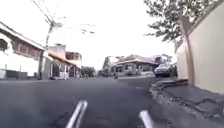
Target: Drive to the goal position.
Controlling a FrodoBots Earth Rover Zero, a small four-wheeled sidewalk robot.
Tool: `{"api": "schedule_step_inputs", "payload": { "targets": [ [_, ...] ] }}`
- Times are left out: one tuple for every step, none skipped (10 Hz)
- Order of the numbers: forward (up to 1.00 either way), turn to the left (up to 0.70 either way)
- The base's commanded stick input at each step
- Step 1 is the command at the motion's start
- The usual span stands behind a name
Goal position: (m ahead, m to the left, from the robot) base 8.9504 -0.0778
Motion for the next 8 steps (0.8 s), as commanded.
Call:
{"api": "schedule_step_inputs", "payload": {
  "targets": [
    [0.85,0.00],
    [0.85,0.00],
    [0.85,0.00],
    [0.85,0.00],
    [0.85,0.00],
    [0.85,0.00],
    [0.85,0.00],
    [0.85,0.00]
  ]
}}
